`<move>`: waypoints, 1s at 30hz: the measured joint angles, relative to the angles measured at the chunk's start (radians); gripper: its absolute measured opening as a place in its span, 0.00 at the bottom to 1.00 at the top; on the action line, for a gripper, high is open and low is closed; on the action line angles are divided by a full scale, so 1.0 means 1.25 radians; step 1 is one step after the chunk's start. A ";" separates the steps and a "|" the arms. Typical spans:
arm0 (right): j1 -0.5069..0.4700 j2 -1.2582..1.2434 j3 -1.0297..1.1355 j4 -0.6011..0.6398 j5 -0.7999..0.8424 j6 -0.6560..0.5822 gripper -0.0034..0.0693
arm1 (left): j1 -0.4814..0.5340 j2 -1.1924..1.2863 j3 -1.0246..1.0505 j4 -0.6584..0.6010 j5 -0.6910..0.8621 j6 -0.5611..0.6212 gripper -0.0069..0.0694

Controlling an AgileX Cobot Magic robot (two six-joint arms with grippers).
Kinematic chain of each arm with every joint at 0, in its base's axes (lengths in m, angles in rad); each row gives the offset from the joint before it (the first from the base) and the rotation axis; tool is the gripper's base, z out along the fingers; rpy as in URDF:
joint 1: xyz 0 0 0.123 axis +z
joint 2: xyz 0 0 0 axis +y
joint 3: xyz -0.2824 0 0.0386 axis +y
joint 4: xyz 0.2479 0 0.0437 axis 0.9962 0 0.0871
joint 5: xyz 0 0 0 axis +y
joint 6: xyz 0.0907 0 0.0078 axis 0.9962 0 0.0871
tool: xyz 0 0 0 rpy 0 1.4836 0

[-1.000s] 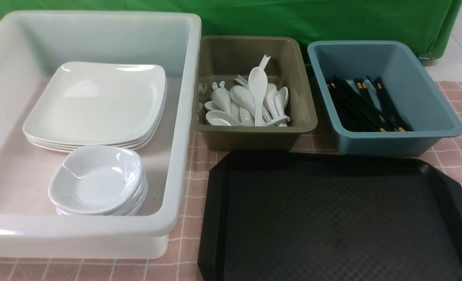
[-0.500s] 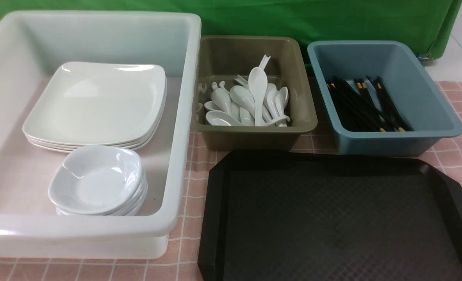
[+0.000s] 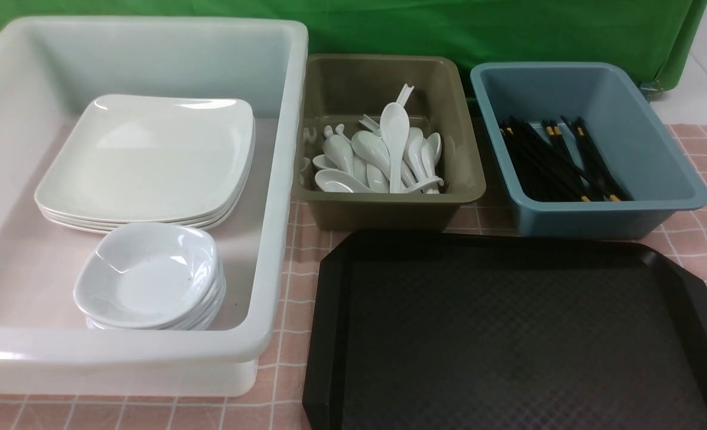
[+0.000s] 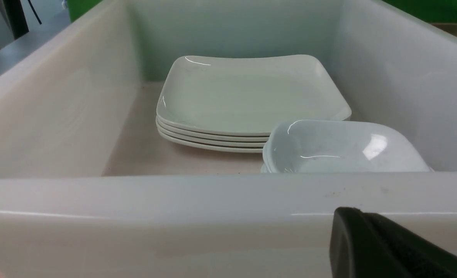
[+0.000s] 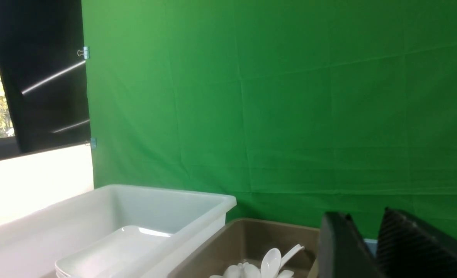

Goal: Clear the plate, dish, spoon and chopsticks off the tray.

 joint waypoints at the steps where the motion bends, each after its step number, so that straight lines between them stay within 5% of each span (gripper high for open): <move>1: 0.000 0.000 0.000 0.000 0.000 0.000 0.36 | 0.000 0.000 0.000 0.000 0.000 0.000 0.10; 10: 0.000 0.000 0.004 0.031 0.000 -0.019 0.37 | 0.000 0.000 0.000 0.003 0.000 0.001 0.10; 13: 0.000 0.000 0.007 0.145 0.000 -0.127 0.38 | 0.000 0.000 0.000 0.003 0.000 0.001 0.10; 16: 0.000 0.000 0.007 0.362 0.000 -0.367 0.38 | 0.000 0.000 0.000 0.003 0.000 0.001 0.10; 24: -0.003 -0.002 0.025 0.433 -0.001 -0.464 0.38 | 0.000 0.000 0.000 0.003 0.001 0.001 0.10; 30: -0.230 -0.011 0.144 0.434 0.040 -0.504 0.38 | 0.000 0.000 0.000 0.009 0.001 0.001 0.10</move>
